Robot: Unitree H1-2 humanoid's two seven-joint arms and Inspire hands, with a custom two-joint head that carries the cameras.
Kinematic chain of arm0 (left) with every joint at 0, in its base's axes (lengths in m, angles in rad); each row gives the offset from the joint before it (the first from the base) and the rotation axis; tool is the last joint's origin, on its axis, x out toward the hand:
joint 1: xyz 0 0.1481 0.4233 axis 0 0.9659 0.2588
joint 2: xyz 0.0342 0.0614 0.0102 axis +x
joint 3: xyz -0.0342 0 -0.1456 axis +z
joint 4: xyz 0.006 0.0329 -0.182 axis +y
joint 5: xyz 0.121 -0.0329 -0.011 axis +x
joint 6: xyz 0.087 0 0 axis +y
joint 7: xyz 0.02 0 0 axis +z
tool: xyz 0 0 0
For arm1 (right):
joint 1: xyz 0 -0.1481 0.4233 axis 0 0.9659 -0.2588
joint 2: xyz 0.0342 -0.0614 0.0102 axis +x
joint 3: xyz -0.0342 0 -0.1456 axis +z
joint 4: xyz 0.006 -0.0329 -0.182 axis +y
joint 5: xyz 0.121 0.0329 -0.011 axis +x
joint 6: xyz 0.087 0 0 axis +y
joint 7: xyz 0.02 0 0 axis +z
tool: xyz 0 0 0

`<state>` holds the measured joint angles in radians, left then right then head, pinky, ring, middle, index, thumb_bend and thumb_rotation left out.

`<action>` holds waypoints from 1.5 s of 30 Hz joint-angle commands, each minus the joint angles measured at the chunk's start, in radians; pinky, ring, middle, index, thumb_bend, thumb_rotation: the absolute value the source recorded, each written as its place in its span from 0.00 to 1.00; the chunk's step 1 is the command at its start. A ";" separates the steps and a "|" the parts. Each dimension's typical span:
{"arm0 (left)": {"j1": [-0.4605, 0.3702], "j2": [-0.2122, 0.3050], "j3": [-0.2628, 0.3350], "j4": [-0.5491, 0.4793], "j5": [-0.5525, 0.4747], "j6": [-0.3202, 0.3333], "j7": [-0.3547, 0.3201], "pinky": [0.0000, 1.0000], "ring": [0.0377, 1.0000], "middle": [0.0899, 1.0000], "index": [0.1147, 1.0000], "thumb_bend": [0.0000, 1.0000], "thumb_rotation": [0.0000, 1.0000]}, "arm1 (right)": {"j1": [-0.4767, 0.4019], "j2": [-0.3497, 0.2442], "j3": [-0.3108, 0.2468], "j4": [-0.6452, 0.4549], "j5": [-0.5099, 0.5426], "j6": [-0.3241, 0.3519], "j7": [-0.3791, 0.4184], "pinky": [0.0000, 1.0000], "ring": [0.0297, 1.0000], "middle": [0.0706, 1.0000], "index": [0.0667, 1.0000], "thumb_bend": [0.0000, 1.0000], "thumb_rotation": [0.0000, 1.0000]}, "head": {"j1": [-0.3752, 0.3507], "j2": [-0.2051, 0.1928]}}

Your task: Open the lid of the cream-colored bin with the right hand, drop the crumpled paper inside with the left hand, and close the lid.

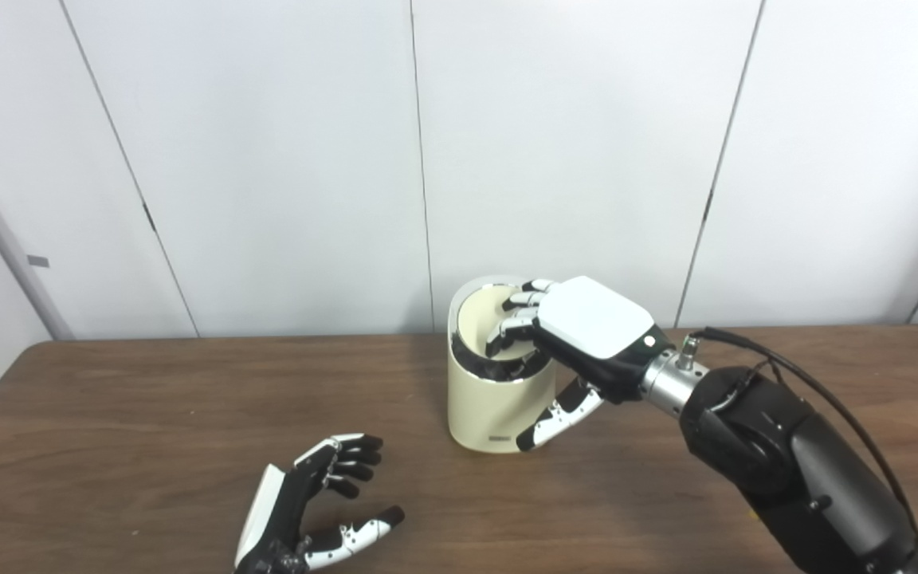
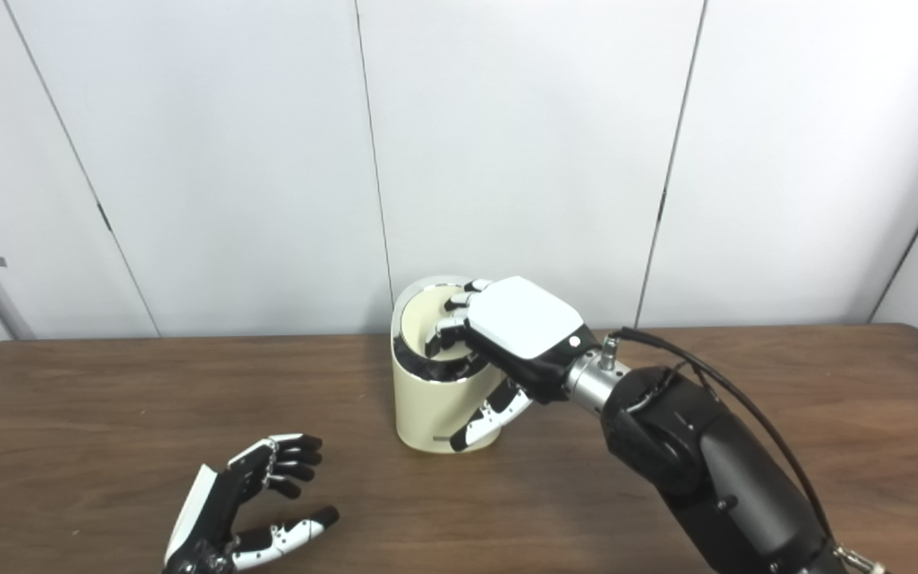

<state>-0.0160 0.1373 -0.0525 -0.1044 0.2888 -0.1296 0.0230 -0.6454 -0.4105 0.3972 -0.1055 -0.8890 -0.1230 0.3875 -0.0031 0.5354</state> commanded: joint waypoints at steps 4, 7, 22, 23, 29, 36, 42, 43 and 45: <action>-0.014 0.005 0.003 -0.039 0.001 -0.006 -0.001 0.57 0.64 0.65 0.67 0.71 0.08 | -0.013 -0.024 0.018 -0.009 -0.020 -0.003 0.064 0.99 0.88 0.67 0.67 0.75 0.50 | 0.000 0.006; -0.015 0.004 0.003 -0.036 -0.002 -0.010 -0.001 0.56 0.63 0.65 0.67 0.71 0.08 | -0.015 -0.031 0.025 -0.008 -0.036 -0.008 0.074 0.99 0.87 0.67 0.67 0.75 0.51 | 0.000 0.006; -0.016 0.003 0.001 -0.034 -0.004 -0.013 0.001 0.56 0.63 0.65 0.67 0.70 0.08 | 0.021 0.032 -0.100 -0.053 0.087 0.087 0.016 0.92 0.85 0.67 0.66 0.73 0.49 | 0.003 0.007; -0.017 0.002 0.001 -0.032 -0.002 -0.012 0.003 0.56 0.63 0.65 0.67 0.70 0.08 | 0.035 0.046 -0.129 -0.059 0.107 0.097 -0.010 0.91 0.85 0.68 0.67 0.72 0.49 | 0.004 0.007; -0.015 -0.001 -0.001 -0.040 0.000 -0.003 0.001 0.56 0.63 0.65 0.66 0.72 0.09 | 0.090 0.102 -0.244 -0.083 0.178 0.164 -0.078 0.85 0.87 0.82 0.82 0.67 0.49 | 0.003 0.005; -0.018 0.002 -0.001 -0.031 -0.001 -0.012 0.003 0.57 0.63 0.65 0.67 0.72 0.09 | 0.168 0.167 -0.357 -0.055 0.362 0.213 -0.157 0.73 0.86 0.91 0.95 0.71 0.33 | 0.002 0.007; -0.024 0.002 0.001 -0.033 -0.007 -0.013 0.001 0.57 0.63 0.66 0.67 0.72 0.08 | 0.262 0.149 -0.398 -0.052 0.486 0.232 -0.143 0.73 0.87 0.92 0.97 0.82 0.40 | 0.003 0.007; -0.025 0.003 0.002 -0.032 -0.009 -0.014 0.001 0.57 0.63 0.66 0.67 0.72 0.08 | 0.281 0.146 -0.399 -0.051 0.502 0.218 -0.148 0.74 0.87 0.92 0.97 0.82 0.41 | 0.005 0.007; -0.026 0.005 0.004 -0.029 -0.013 -0.018 0.001 0.56 0.63 0.65 0.67 0.72 0.09 | 0.309 0.142 -0.398 -0.051 0.527 0.199 -0.157 0.74 0.87 0.93 0.97 0.84 0.42 | 0.003 0.007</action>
<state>-0.0164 0.1380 -0.0529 -0.1080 0.2789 -0.1265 0.0219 -0.3088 -0.2592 0.0092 -0.1262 -0.3881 0.1149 0.2535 0.0000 0.5415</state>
